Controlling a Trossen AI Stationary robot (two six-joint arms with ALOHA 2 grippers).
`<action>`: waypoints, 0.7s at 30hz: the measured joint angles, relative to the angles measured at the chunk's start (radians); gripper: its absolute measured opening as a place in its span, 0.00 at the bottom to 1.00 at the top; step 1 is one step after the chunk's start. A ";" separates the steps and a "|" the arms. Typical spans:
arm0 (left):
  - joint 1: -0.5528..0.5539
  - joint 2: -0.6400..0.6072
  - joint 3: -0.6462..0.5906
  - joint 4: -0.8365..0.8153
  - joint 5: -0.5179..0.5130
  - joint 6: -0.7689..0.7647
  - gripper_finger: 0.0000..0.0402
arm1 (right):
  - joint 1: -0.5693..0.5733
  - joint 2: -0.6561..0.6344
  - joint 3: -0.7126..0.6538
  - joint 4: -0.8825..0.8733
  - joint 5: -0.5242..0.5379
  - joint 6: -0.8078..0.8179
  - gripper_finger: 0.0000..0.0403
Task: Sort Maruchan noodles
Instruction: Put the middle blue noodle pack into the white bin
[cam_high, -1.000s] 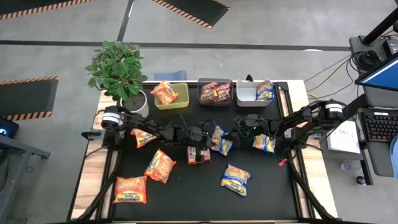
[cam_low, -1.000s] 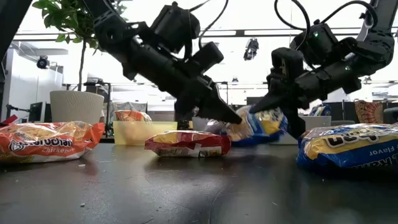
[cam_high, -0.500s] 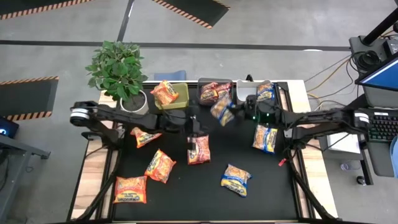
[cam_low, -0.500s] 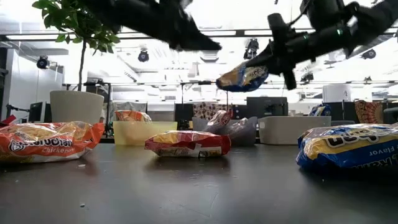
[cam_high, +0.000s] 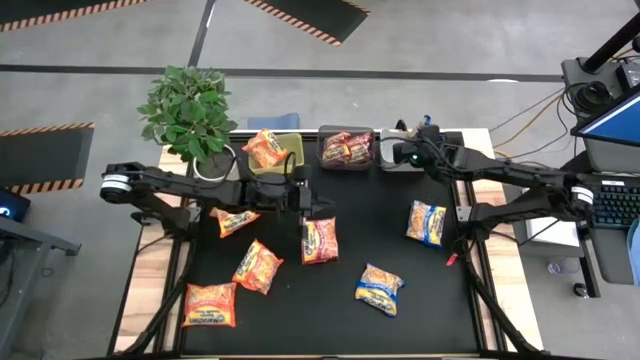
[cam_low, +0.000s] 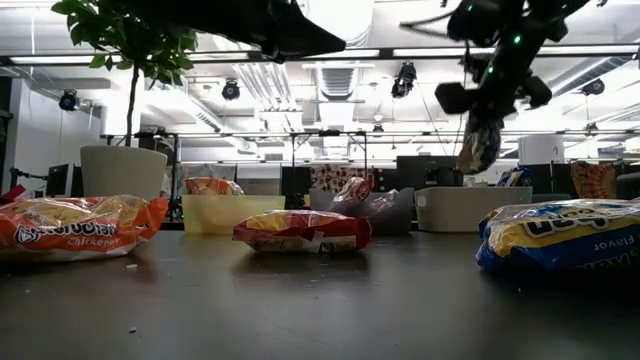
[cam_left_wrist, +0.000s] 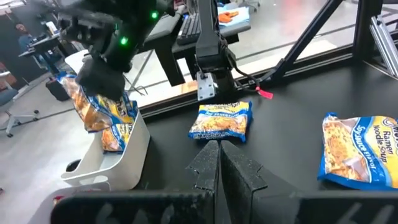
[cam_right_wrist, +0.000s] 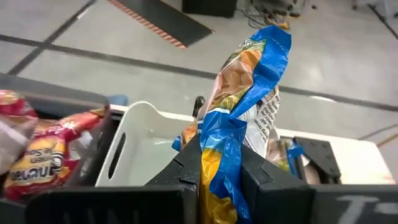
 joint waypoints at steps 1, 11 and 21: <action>0.001 0.004 0.000 0.001 0.000 0.000 0.00 | -0.007 0.016 -0.004 0.002 0.001 0.009 0.09; 0.003 0.023 0.000 0.001 -0.001 -0.003 0.00 | -0.046 0.202 -0.010 0.022 0.115 0.058 0.09; 0.003 0.023 0.000 0.002 -0.001 -0.005 0.00 | -0.056 0.294 0.000 0.056 0.138 0.048 0.09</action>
